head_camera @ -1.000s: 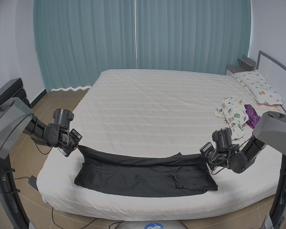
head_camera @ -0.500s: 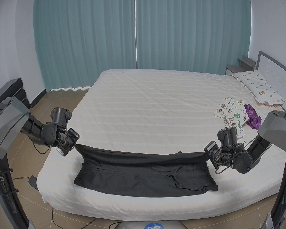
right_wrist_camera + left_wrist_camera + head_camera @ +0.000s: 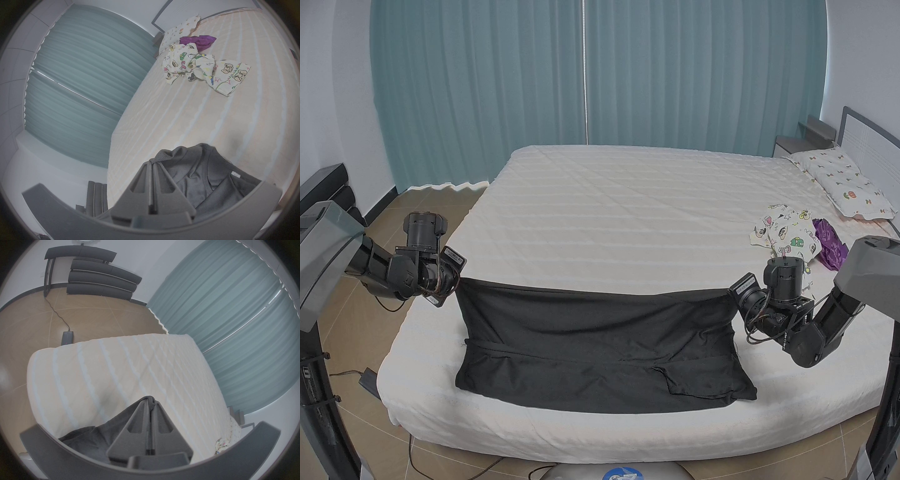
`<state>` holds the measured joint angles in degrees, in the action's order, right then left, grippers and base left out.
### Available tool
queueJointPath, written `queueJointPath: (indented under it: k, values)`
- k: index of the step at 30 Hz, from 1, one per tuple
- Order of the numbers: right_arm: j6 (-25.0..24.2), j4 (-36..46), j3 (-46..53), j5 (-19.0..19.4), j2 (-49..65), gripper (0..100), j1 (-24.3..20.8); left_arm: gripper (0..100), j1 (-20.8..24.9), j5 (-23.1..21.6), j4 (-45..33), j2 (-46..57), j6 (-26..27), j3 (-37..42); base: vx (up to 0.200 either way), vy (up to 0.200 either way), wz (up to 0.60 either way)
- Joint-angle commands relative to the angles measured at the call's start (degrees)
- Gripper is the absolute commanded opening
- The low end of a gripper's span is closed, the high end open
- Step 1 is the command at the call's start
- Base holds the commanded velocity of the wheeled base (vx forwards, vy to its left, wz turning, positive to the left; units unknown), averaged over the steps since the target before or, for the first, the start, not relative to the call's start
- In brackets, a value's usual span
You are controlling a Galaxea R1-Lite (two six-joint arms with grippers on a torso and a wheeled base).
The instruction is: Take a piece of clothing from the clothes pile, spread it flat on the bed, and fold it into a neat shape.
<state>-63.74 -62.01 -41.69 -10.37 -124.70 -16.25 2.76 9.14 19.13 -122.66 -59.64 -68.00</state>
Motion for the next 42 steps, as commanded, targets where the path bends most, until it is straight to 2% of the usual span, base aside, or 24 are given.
queueJointPath:
  k: [1, 8, 19, 37, 38, 39, 40, 42]
  values:
    - [1.8, -1.2, 4.4, 0.4, -2.2, 0, 0.3, 0, 0.3, 0.1, 1.4, -3.5, 0.2, 2.9, 0.000, 0.000, 0.00]
    - [6.3, -0.9, 8.5, 1.2, -5.6, 0, -0.4, 0, 0.3, 1.1, 1.3, -6.1, 4.4, 7.1, 0.000, 0.000, 0.00]
    - [9.4, 2.2, 9.3, 1.3, -6.3, 0, -1.3, 0, 0.6, 2.0, 0.8, -7.1, 9.2, 10.2, 0.000, 0.000, 0.00]
    - [12.1, 2.2, 11.2, 1.4, -8.5, 0, -2.5, 0, 1.4, 3.2, 0.0, -8.2, 10.9, 14.7, 0.000, 0.000, 0.00]
    - [12.1, 2.2, 11.1, 1.4, -8.8, 0, -2.5, 100, 1.4, 3.2, -0.1, -8.2, 11.5, 14.8, 0.000, 0.000, 0.00]
    - [12.1, 2.2, 11.1, 1.5, -8.9, 0, -2.5, 100, 1.4, 3.2, -0.1, -8.2, 11.7, 15.0, 0.000, 0.000, 0.00]
    - [12.1, 2.2, 11.1, 1.4, -8.9, 100, -2.5, 100, 1.4, 3.2, 0.0, -8.2, 11.9, 15.4, 0.000, 0.000, 0.00]
    - [12.1, 2.2, 11.2, 1.5, -8.4, 100, -2.5, 100, 1.5, 3.3, 0.0, -8.1, 12.0, 15.5, 0.000, 0.000, 0.00]
